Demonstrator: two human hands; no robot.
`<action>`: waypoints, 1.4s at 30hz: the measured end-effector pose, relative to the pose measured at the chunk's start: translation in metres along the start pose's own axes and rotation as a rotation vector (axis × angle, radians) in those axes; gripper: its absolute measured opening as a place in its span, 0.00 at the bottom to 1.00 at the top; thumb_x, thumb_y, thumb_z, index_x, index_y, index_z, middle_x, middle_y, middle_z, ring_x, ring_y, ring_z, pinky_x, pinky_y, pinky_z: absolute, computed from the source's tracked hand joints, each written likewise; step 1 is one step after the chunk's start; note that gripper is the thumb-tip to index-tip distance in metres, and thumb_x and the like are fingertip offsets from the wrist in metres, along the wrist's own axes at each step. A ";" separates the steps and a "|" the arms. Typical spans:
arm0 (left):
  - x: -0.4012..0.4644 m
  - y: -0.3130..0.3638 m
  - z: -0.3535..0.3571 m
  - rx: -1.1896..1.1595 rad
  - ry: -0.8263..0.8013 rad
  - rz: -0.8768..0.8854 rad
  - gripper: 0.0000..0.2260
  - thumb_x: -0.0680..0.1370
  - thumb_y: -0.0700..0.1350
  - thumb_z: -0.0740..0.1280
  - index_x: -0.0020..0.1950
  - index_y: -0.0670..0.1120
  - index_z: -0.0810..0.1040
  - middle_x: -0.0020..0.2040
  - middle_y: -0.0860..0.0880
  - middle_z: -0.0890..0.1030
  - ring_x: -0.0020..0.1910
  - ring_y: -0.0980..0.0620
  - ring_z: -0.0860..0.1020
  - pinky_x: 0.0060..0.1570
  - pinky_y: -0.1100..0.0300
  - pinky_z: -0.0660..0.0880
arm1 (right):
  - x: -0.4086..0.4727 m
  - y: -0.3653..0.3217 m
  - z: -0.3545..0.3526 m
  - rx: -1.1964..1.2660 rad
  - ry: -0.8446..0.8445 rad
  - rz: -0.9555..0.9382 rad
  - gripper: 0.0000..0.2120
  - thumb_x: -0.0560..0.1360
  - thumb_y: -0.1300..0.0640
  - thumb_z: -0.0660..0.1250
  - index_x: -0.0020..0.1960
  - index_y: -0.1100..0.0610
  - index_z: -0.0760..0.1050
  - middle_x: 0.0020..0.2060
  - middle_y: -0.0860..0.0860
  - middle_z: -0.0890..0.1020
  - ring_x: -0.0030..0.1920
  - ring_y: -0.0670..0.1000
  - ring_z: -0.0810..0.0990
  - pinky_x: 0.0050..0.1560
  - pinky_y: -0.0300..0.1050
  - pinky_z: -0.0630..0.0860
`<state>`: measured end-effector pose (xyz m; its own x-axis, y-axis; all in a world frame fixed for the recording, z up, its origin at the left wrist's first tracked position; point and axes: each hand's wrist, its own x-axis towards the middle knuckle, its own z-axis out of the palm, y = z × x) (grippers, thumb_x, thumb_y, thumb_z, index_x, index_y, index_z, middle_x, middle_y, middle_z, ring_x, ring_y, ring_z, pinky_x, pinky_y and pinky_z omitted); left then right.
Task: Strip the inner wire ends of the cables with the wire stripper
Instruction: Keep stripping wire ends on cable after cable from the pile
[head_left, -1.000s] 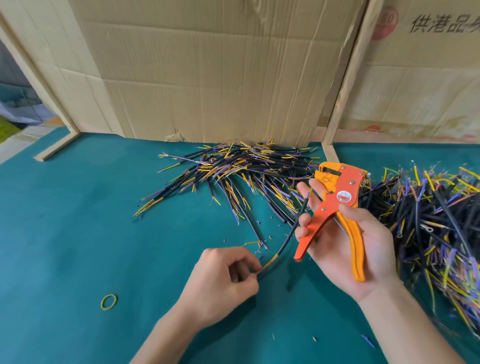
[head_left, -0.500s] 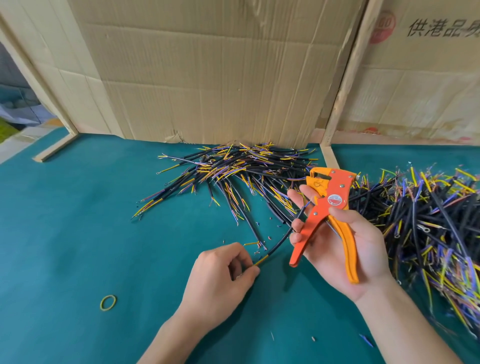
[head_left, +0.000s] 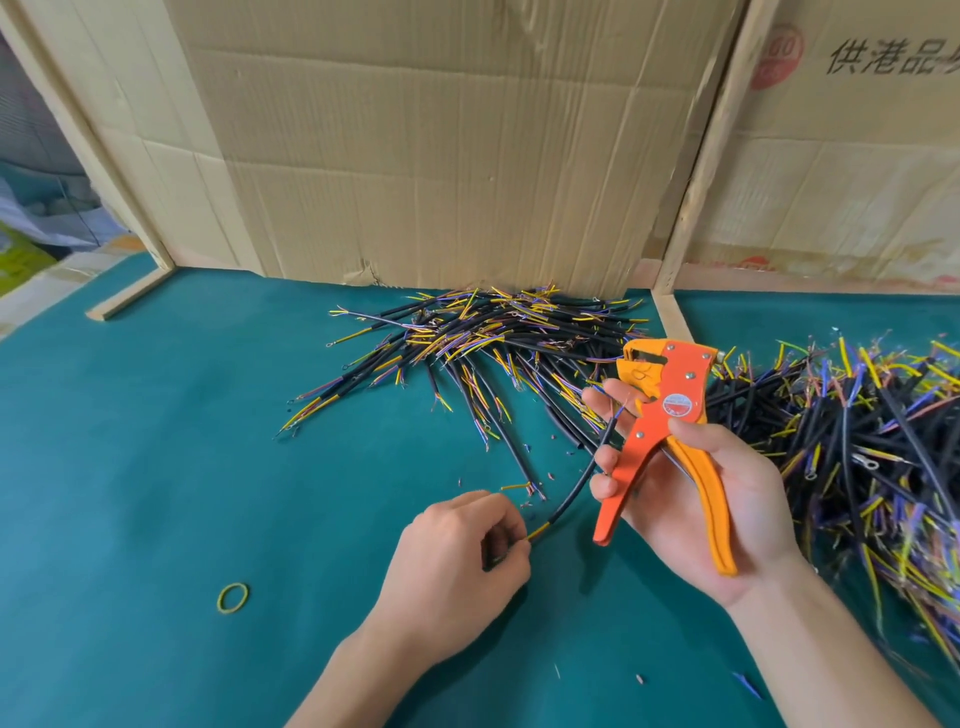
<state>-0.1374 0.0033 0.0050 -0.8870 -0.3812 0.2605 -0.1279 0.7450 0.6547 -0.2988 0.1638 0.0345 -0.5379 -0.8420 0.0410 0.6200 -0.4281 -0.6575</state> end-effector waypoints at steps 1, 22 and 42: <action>0.000 0.000 0.000 -0.001 0.006 0.008 0.02 0.73 0.49 0.68 0.44 0.54 0.78 0.34 0.59 0.75 0.33 0.56 0.72 0.37 0.58 0.73 | 0.000 -0.001 0.000 0.001 -0.003 -0.003 0.32 0.72 0.54 0.71 0.74 0.62 0.71 0.71 0.59 0.75 0.44 0.56 0.79 0.44 0.50 0.78; 0.034 -0.063 -0.075 0.333 0.435 -0.412 0.15 0.76 0.38 0.66 0.62 0.47 0.80 0.63 0.48 0.78 0.64 0.43 0.73 0.59 0.56 0.67 | 0.009 0.011 -0.007 -0.238 0.442 -0.159 0.20 0.78 0.61 0.62 0.70 0.55 0.74 0.55 0.57 0.76 0.48 0.61 0.85 0.46 0.55 0.76; 0.130 -0.095 -0.114 0.661 -0.057 -0.438 0.10 0.82 0.46 0.65 0.48 0.39 0.76 0.50 0.38 0.80 0.50 0.37 0.77 0.44 0.50 0.74 | -0.005 0.026 0.022 -0.138 0.128 0.060 0.25 0.72 0.59 0.65 0.69 0.59 0.76 0.59 0.69 0.81 0.40 0.59 0.81 0.43 0.54 0.82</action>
<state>-0.1904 -0.1795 0.0574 -0.7143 -0.6992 0.0281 -0.6912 0.7112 0.1280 -0.2677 0.1498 0.0336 -0.5764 -0.8120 -0.0916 0.5734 -0.3221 -0.7533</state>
